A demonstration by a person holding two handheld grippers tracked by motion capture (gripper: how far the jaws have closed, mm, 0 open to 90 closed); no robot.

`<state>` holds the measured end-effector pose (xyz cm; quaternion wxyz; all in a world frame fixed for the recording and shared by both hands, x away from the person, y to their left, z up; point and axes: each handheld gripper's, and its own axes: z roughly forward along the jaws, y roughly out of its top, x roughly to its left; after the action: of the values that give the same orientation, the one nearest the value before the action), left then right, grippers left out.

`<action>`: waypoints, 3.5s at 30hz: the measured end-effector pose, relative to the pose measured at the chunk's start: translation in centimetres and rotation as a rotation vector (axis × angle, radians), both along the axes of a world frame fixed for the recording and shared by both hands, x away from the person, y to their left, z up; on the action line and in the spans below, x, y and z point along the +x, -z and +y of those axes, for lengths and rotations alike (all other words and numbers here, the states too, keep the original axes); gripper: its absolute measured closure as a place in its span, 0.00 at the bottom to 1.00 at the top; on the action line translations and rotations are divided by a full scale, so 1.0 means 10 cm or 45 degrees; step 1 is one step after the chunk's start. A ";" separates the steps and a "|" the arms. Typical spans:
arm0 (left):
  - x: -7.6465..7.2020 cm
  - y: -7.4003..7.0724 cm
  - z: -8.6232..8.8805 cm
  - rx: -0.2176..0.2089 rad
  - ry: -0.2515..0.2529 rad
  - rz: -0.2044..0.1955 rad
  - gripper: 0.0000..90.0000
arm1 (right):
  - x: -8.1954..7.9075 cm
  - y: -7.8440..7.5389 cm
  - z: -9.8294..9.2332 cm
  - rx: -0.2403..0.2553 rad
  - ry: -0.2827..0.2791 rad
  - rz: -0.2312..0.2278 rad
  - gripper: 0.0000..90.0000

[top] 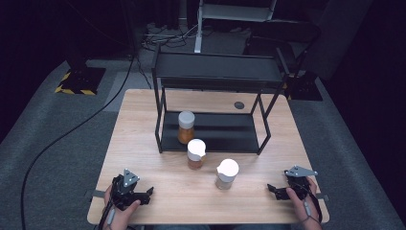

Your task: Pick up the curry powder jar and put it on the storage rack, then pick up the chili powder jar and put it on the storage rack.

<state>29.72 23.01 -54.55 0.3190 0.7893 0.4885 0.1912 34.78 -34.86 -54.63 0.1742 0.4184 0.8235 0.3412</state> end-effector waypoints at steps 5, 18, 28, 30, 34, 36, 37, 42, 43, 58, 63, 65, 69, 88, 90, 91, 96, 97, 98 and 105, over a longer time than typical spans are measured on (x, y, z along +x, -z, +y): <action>0.00 0.00 0.00 0.001 0.000 0.002 0.05 | 0.00 0.00 0.00 0.000 0.000 0.000 0.00; 0.01 0.00 -0.01 0.005 0.009 0.008 0.02 | 0.00 -0.01 0.01 0.006 0.016 0.007 0.03; 0.02 0.00 -0.02 0.006 0.010 0.012 0.02 | 0.02 -0.18 0.04 0.012 0.019 -0.028 0.03; 0.02 0.00 -0.02 0.006 0.011 0.015 0.01 | 0.03 -0.20 0.04 0.017 0.020 -0.031 0.03; 0.02 0.01 -0.02 0.005 0.010 0.014 0.01 | 0.05 -0.25 0.06 0.023 0.020 -0.043 0.03; 0.02 0.01 -0.02 0.006 0.010 0.015 0.01 | 0.06 -0.28 0.07 0.023 0.017 -0.047 0.03; 0.02 0.01 -0.02 0.006 0.010 0.015 0.01 | 0.06 -0.29 0.07 0.028 0.017 -0.048 0.03; 0.02 0.01 -0.02 0.005 0.010 0.014 0.01 | 0.06 -0.36 0.10 0.025 0.007 -0.053 0.03; 0.02 0.01 -0.02 0.006 0.011 0.013 0.01 | 0.06 -0.38 0.10 0.027 0.005 -0.054 0.03; 0.03 0.01 -0.02 0.006 0.012 0.016 0.00 | 0.05 -0.64 0.21 0.034 0.020 -0.101 0.05; 0.03 0.01 -0.02 0.006 0.012 0.016 0.00 | 0.05 -0.75 0.26 0.038 0.033 -0.111 0.06; 0.03 0.01 -0.02 0.007 0.013 0.016 0.00 | 0.06 -0.80 0.27 0.036 0.042 -0.116 0.06; 0.03 0.01 -0.02 0.006 0.012 0.016 0.00 | 0.06 -0.87 0.30 0.027 0.043 -0.125 0.06; 0.03 0.01 -0.02 0.007 0.013 0.016 0.00 | 0.13 -1.14 0.55 0.047 0.049 -0.147 0.07; 0.03 0.01 -0.02 0.007 0.012 0.016 0.00 | 0.14 -1.18 0.59 0.054 0.046 -0.151 0.07; 0.03 0.01 -0.02 0.006 0.012 0.016 0.00 | 0.14 -1.18 0.59 0.054 0.046 -0.151 0.07; 0.03 0.01 -0.02 0.007 0.013 0.016 0.00 | 0.16 -1.23 0.66 0.057 0.039 -0.151 0.07; 0.03 0.01 -0.02 0.007 0.013 0.016 0.00 | 0.16 -1.24 0.67 0.057 0.038 -0.151 0.07; 0.03 0.01 -0.02 0.007 0.012 0.016 0.00 | 0.16 -1.26 0.69 0.056 0.035 -0.154 0.07; 0.03 0.01 -0.02 0.007 0.013 0.016 0.00 | 0.19 -1.31 0.77 0.053 0.019 -0.158 0.07</action>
<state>30.01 22.79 -54.61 0.3147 0.7938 0.4861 0.1860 36.66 -27.15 -41.51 0.2186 0.4062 0.8008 0.3821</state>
